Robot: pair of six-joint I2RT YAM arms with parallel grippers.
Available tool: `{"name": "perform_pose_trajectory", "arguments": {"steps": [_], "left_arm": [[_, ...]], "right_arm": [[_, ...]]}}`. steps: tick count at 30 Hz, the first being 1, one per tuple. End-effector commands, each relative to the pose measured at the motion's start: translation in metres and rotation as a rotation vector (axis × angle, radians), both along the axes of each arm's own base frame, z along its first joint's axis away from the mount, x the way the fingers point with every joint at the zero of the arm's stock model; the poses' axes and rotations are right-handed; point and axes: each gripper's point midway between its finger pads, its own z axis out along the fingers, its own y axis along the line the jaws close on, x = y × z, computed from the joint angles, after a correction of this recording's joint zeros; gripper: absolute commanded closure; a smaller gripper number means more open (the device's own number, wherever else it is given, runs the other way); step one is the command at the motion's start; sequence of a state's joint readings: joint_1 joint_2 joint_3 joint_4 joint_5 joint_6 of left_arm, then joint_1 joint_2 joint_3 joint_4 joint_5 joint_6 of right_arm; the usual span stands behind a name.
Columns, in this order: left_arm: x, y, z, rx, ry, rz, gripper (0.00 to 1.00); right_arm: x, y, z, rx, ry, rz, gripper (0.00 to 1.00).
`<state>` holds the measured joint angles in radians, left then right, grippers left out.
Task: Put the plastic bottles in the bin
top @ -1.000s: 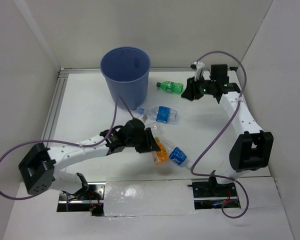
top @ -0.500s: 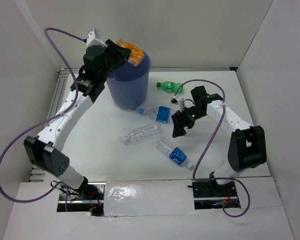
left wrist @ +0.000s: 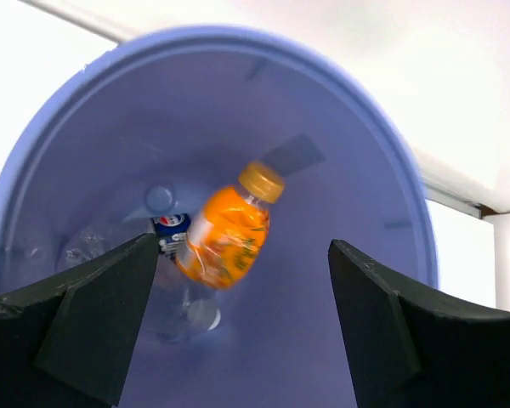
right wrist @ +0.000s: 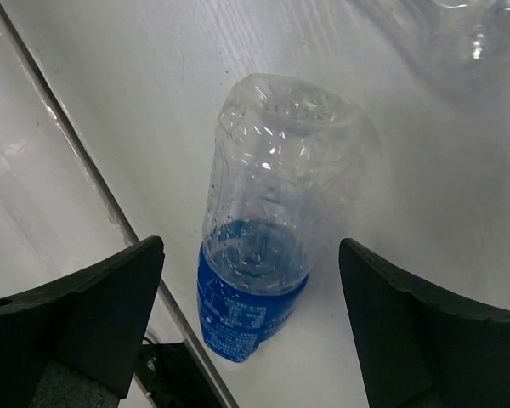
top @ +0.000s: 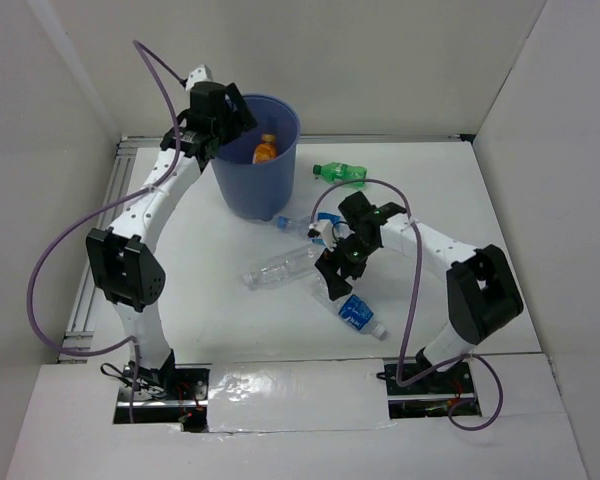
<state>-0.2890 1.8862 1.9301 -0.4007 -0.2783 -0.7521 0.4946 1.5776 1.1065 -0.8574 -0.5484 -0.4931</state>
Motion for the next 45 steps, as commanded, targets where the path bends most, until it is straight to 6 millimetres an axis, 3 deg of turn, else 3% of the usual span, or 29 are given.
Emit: {"name": "perform_pose_trajectory", "arguments": {"steps": [1,3,5,6,8,9,10,11,12,13,15,16,18,19,22,23,24,25,26,27,30,31,32,33,35,37,43,44,45], "left_arm": [[-0.025,-0.004,0.102,0.042,-0.236,-0.067,0.06],[-0.054,-0.003,0.123,0.114,-0.290,-0.096,0.06],[-0.086,-0.022,0.134,0.154,-0.358,-0.170,0.06],[-0.118,-0.020,0.117,0.218,-0.364,-0.221,0.06],[-0.160,-0.050,0.111,0.252,-0.460,-0.378,0.09],[-0.178,-0.053,0.098,0.290,-0.470,-0.428,0.12],[-0.193,-0.057,0.047,0.309,-0.396,-0.484,0.12],[-0.217,-0.058,0.048,0.295,-0.424,-0.514,0.14],[-0.228,-0.058,0.023,0.312,-0.367,-0.546,0.14],[-0.237,-0.054,-0.016,0.346,-0.286,-0.560,0.16],[-0.254,-0.054,-0.042,0.373,-0.237,-0.589,0.16],[-0.263,-0.056,-0.068,0.384,-0.190,-0.609,0.14],[-0.269,-0.054,-0.085,0.405,-0.166,-0.611,0.14],[-0.270,-0.054,-0.093,0.406,-0.155,-0.602,0.13],[-0.272,-0.060,-0.116,0.429,-0.135,-0.624,0.13],[-0.272,-0.066,-0.126,0.441,-0.133,-0.644,0.13],[-0.274,-0.072,-0.128,0.451,-0.138,-0.667,0.13],[-0.272,-0.075,-0.137,0.478,-0.121,-0.669,0.13],[-0.268,-0.074,-0.140,0.496,-0.117,-0.658,0.12],[-0.268,-0.078,-0.142,0.517,-0.122,-0.657,0.10],[-0.266,-0.088,-0.155,0.568,-0.117,-0.693,0.10],[-0.266,-0.094,-0.154,0.575,-0.136,-0.707,0.10],[-0.265,-0.096,-0.157,0.602,-0.139,-0.728,0.09],[-0.266,-0.101,-0.158,0.614,-0.140,-0.747,0.09],[-0.262,-0.110,-0.163,0.656,-0.139,-0.774,0.09],[-0.260,-0.114,-0.169,0.690,-0.133,-0.785,0.09],[-0.252,-0.116,-0.192,0.792,-0.100,-0.795,0.08],[-0.248,-0.117,-0.191,0.793,-0.104,-0.785,0.08],[-0.247,-0.115,-0.197,0.810,-0.088,-0.773,0.08]], "right_arm": [[0.003,0.008,-0.018,-0.042,-0.015,-0.004,0.10],[-0.010,0.012,-0.033,-0.063,0.022,0.023,0.14],[-0.014,0.016,-0.045,-0.078,0.047,0.027,0.17],[-0.017,0.019,-0.050,-0.083,0.054,0.043,0.20],[-0.015,0.022,-0.055,-0.089,0.071,0.024,0.27],[-0.018,0.023,-0.058,-0.097,0.082,0.033,0.33],[-0.017,0.022,-0.059,-0.104,0.077,0.031,0.46],[-0.018,0.020,-0.056,-0.105,0.074,0.040,0.55],[-0.017,0.017,-0.054,-0.103,0.063,0.053,0.62],[-0.017,0.013,-0.049,-0.092,0.060,0.059,0.68],[-0.019,0.010,-0.024,-0.051,0.024,0.111,0.90],[-0.014,0.008,0.003,-0.025,-0.010,0.118,0.99],[-0.002,0.011,0.038,0.037,-0.090,0.180,1.00],[0.021,0.020,0.076,0.079,-0.193,0.189,1.00],[0.054,0.022,0.138,0.132,-0.329,0.218,1.00],[0.081,0.032,0.182,0.180,-0.460,0.207,1.00],[0.096,0.036,0.206,0.191,-0.543,0.198,1.00],[0.113,0.045,0.259,0.254,-0.692,0.183,1.00],[0.128,0.047,0.281,0.279,-0.763,0.145,1.00],[0.150,0.054,0.324,0.363,-0.895,0.078,1.00],[0.172,0.066,0.379,0.528,-1.082,0.001,1.00],[0.172,0.070,0.426,0.657,-1.222,-0.025,1.00],[0.177,0.078,0.425,0.694,-1.239,-0.030,1.00],[0.170,0.087,0.443,0.754,-1.281,-0.021,1.00],[0.184,0.107,0.456,0.831,-1.293,-0.029,1.00],[0.212,0.125,0.441,0.863,-1.239,-0.060,1.00],[0.246,0.157,0.437,0.980,-1.217,-0.153,0.98],[0.266,0.167,0.407,0.945,-1.149,-0.177,0.94],[0.271,0.171,0.400,0.946,-1.110,-0.191,0.64]]}}
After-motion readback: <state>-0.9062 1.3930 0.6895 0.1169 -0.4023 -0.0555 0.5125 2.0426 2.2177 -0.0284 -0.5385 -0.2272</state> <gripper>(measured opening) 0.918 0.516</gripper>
